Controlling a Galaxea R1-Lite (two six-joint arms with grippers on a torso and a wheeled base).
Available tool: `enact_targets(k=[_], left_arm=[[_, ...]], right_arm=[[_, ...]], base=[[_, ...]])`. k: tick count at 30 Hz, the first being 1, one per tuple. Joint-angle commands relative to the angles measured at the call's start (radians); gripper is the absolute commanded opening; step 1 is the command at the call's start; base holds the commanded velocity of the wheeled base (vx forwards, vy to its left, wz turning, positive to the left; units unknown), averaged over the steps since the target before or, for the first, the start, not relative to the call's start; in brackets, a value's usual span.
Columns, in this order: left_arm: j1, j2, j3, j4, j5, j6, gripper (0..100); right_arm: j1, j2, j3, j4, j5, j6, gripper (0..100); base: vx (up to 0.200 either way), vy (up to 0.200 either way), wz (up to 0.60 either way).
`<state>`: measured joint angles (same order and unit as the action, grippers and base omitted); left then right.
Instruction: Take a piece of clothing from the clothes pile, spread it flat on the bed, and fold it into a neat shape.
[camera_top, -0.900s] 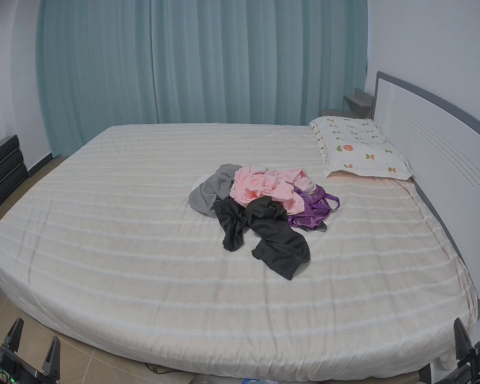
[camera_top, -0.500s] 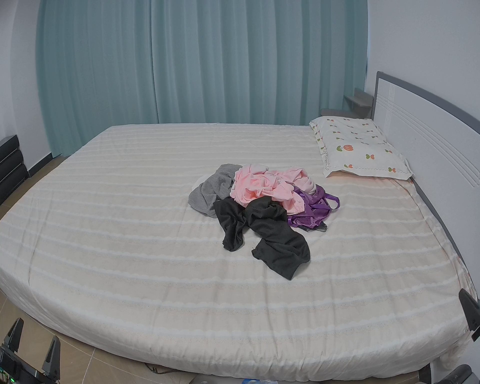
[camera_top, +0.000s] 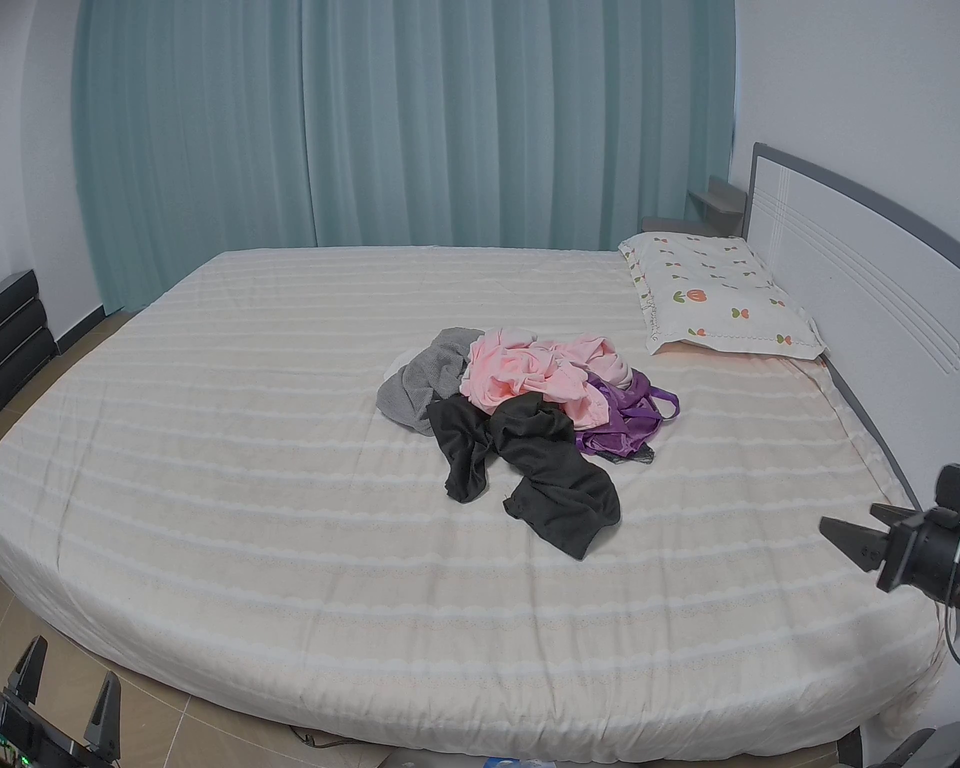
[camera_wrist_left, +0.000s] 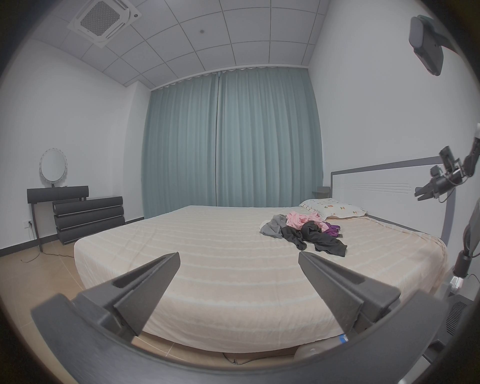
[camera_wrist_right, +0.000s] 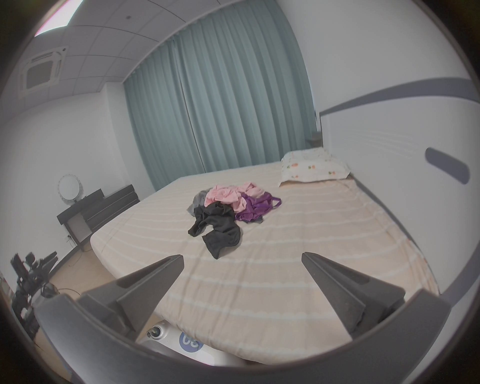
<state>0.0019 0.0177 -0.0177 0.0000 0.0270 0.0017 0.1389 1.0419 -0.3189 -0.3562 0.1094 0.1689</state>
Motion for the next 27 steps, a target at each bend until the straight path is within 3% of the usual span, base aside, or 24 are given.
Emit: enact_targets(k=[1, 7, 12, 27], left_arm=[[0.001, -0.018, 0.018, 0.000, 0.001, 0.000, 100], [0.000, -0.018, 0.018, 0.000, 0.001, 0.000, 100], [0.000, -0.018, 0.018, 0.000, 0.001, 0.000, 100], [0.000, -0.018, 0.018, 0.000, 0.001, 0.000, 100]], right_arm=[[0.096, 0.650, -0.164, -0.282, -0.033, 0.138, 100], [0.119, 0.998, -0.336, -0.429, -0.103, 0.274, 100], [0.154, 1.210, -0.503, -0.437, -0.163, 0.357, 100], [0.188, 1.397, -0.703, -0.408, -0.174, 0.451, 100]], base=[[0.000, 0.000, 0.00], [0.000, 0.000, 0.00], [0.000, 0.000, 0.00], [0.000, 0.000, 0.00]])
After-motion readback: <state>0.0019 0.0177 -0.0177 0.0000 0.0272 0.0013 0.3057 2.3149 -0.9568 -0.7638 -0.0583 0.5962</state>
